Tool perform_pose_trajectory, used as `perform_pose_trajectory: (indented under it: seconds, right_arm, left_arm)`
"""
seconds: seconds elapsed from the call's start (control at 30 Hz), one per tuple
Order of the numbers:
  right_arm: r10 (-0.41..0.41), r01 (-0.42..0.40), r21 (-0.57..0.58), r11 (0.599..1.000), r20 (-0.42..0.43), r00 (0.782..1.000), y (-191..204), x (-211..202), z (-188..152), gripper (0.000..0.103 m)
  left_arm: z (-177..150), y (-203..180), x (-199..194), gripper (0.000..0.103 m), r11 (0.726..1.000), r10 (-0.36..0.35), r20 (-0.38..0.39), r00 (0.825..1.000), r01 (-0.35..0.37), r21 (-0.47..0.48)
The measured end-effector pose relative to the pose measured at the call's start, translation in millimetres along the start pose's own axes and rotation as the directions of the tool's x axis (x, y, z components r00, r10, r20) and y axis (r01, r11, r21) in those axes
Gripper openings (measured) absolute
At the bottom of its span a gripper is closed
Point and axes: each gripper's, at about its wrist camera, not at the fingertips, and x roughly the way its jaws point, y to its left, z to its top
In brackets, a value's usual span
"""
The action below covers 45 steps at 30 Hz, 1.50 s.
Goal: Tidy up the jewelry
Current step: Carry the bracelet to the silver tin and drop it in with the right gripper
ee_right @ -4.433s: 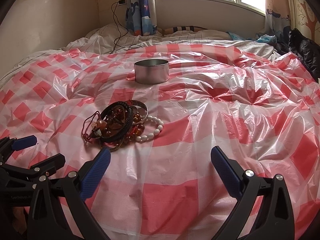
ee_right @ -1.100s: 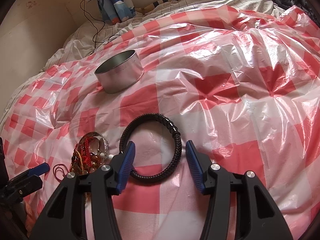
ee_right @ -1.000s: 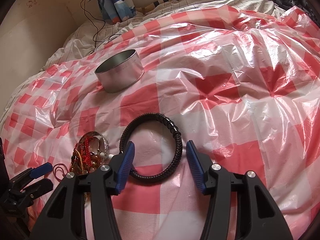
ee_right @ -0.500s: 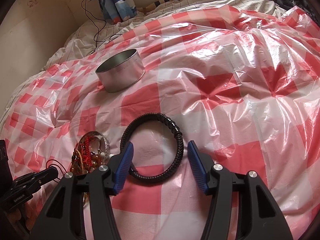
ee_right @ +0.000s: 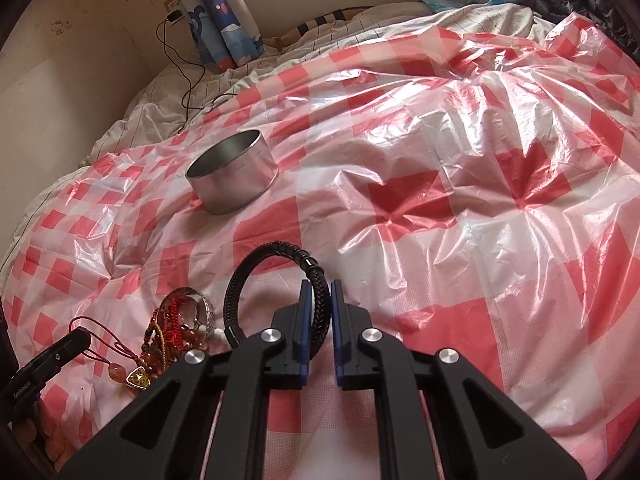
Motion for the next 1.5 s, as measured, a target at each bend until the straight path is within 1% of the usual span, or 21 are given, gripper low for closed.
perform_pose_trajectory:
  seconds: [0.13,0.2,0.3,0.4,0.5,0.6,0.67,0.97,1.07,1.2,1.33,1.5]
  right_arm:
    - [0.034,-0.033,-0.012,0.999,0.075,0.997,3.3,-19.2,7.7,0.010]
    - [0.044,-0.041,-0.029,0.999,0.107,0.993,7.2,-28.8,11.5,0.010]
    - [0.059,-0.052,-0.059,0.997,0.121,0.991,15.2,-35.9,19.9,0.010]
    - [0.067,-0.057,-0.085,0.995,0.119,0.991,21.7,-36.5,32.0,0.010]
    - [0.071,-0.059,-0.090,0.994,0.137,0.988,26.1,-36.4,50.2,0.010]
    - [0.075,-0.058,-0.107,0.993,0.160,0.984,33.7,-34.7,69.3,0.010]
    - [0.074,-0.054,-0.123,0.991,0.167,0.983,38.7,-31.3,78.9,0.010]
    - [0.068,-0.042,-0.167,0.985,0.158,0.985,51.8,-0.7,107.1,0.010]
    - [0.063,-0.035,-0.182,0.983,0.151,0.986,56.8,12.5,115.9,0.010]
    - [0.050,-0.021,-0.196,0.980,0.147,0.988,60.6,30.9,127.2,0.010]
    - [0.032,-0.002,-0.200,0.980,0.148,0.988,60.1,45.7,133.9,0.010]
    - [-0.009,0.037,-0.184,0.982,0.154,0.988,47.2,51.4,135.4,0.010]
  left_arm:
    - [4.0,-2.1,-3.2,0.003,1.000,-0.025,0.022,0.999,0.025,0.002]
    - [6.5,-5.0,-3.0,0.003,0.999,-0.041,0.018,0.999,0.041,0.004]
    - [14.1,-16.5,-6.4,0.003,0.998,-0.059,0.019,0.998,0.058,0.033]
    - [34.5,-29.1,-9.3,0.003,0.995,-0.072,0.029,0.997,0.069,0.075]
    - [61.3,-39.3,-10.6,0.003,0.991,-0.089,0.052,0.995,0.084,0.102]
    - [85.2,-45.9,-8.3,0.003,0.988,-0.112,0.069,0.991,0.104,0.112]
    - [99.7,-48.6,-2.9,0.003,0.987,-0.115,0.073,0.991,0.106,0.118]
    - [152.9,-43.5,37.1,0.003,0.988,-0.105,0.074,0.992,0.095,0.122]
    - [165.9,-41.5,53.3,0.003,0.989,-0.100,0.077,0.992,0.090,0.121]
    - [182.8,-36.4,81.2,0.003,0.990,-0.107,0.071,0.992,0.100,0.097]
    - [192.2,-34.8,109.1,0.003,0.990,-0.122,0.059,0.991,0.117,0.079]
    - [189.7,-32.2,144.1,0.003,0.991,-0.117,0.017,0.993,0.116,0.065]
